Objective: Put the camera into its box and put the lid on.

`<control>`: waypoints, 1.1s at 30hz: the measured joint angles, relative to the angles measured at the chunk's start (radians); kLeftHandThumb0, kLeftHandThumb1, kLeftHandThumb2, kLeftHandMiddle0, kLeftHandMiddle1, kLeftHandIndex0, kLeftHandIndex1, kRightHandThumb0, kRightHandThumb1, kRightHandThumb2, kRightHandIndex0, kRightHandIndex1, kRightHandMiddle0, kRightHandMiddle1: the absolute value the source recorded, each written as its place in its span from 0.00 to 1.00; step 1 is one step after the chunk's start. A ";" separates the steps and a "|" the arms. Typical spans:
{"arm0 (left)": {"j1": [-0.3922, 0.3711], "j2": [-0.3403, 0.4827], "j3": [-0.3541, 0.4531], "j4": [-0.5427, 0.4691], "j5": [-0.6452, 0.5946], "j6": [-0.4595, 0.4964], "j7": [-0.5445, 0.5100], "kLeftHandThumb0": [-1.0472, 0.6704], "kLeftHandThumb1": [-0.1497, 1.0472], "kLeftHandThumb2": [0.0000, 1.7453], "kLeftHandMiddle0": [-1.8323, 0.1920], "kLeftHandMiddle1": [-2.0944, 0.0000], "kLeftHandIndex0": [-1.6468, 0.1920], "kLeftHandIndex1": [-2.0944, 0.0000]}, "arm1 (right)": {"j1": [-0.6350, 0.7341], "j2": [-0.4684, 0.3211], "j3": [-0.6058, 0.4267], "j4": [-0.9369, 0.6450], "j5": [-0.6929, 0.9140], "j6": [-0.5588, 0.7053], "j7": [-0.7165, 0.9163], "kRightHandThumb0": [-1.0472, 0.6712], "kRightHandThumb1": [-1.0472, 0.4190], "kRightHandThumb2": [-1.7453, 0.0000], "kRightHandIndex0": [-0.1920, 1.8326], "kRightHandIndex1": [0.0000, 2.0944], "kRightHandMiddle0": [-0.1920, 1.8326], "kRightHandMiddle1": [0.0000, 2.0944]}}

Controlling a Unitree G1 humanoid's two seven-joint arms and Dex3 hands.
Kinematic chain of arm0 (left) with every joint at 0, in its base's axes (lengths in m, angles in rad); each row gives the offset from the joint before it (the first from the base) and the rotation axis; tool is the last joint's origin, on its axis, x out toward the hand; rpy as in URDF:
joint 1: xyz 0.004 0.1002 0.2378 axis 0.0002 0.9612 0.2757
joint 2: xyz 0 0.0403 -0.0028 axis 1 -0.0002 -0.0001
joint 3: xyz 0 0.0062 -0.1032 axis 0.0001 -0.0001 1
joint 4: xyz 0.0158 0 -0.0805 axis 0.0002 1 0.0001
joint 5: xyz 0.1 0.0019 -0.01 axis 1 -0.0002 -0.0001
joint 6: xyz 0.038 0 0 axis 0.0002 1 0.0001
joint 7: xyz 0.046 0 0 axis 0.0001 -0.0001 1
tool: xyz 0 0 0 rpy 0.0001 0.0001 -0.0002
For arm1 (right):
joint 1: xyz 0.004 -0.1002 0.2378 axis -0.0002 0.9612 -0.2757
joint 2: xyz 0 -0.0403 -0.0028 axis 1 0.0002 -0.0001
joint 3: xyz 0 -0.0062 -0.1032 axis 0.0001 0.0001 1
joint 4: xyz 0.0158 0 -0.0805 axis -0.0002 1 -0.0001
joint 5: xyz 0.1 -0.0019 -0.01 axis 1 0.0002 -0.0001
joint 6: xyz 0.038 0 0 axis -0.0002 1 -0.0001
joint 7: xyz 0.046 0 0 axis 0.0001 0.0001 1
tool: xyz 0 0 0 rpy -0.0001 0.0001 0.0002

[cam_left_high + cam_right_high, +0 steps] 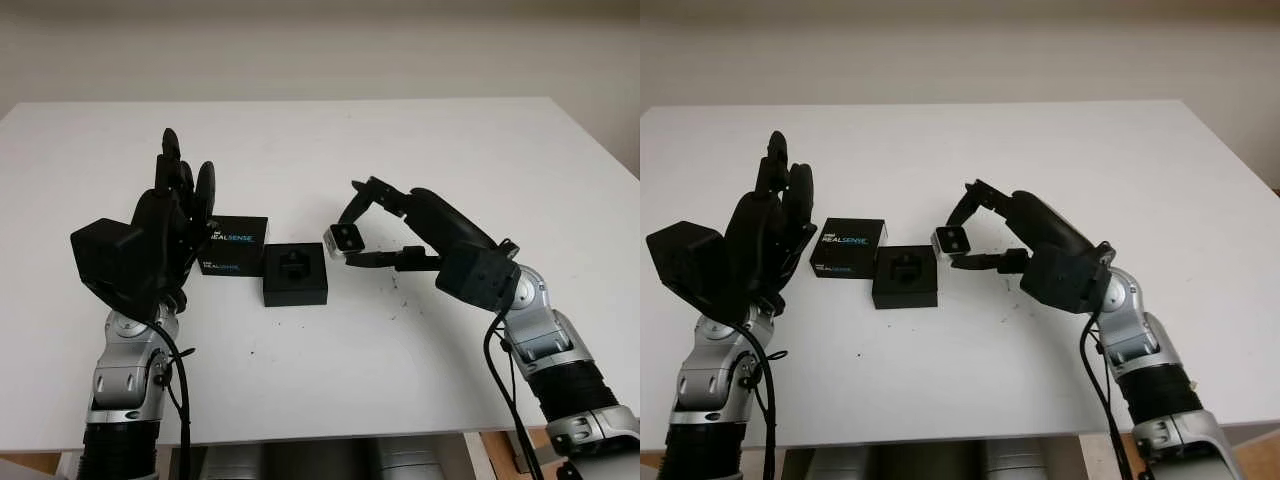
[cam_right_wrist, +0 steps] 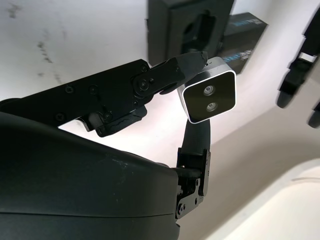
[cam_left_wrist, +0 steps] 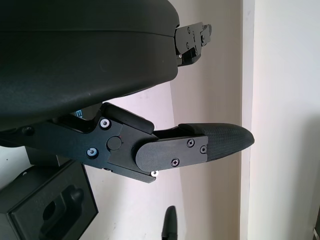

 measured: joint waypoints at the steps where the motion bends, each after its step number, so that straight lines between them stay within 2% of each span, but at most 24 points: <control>1: 0.000 -0.001 0.000 0.000 0.000 0.000 0.000 0.20 1.00 0.31 1.00 1.00 1.00 1.00 | 0.000 0.005 0.000 -0.008 -0.006 0.008 -0.004 0.35 0.00 0.92 0.17 0.02 0.21 0.85; 9: 0.002 -0.003 -0.003 -0.003 0.012 0.001 0.001 0.18 1.00 0.31 1.00 1.00 1.00 1.00 | 0.000 0.056 0.018 -0.056 -0.070 0.111 -0.048 0.35 0.00 0.93 0.19 0.03 0.22 0.88; 22: 0.003 -0.011 -0.014 -0.012 0.016 0.012 0.011 0.17 1.00 0.30 1.00 1.00 1.00 1.00 | 0.037 0.169 0.080 -0.225 -0.189 0.384 -0.112 0.39 0.00 0.94 0.23 0.04 0.20 0.88; 33: 0.002 -0.019 -0.015 -0.011 0.014 0.009 0.017 0.17 1.00 0.29 1.00 1.00 1.00 1.00 | 0.082 0.212 0.098 -0.281 -0.229 0.472 -0.159 0.38 0.00 0.95 0.25 0.05 0.22 0.91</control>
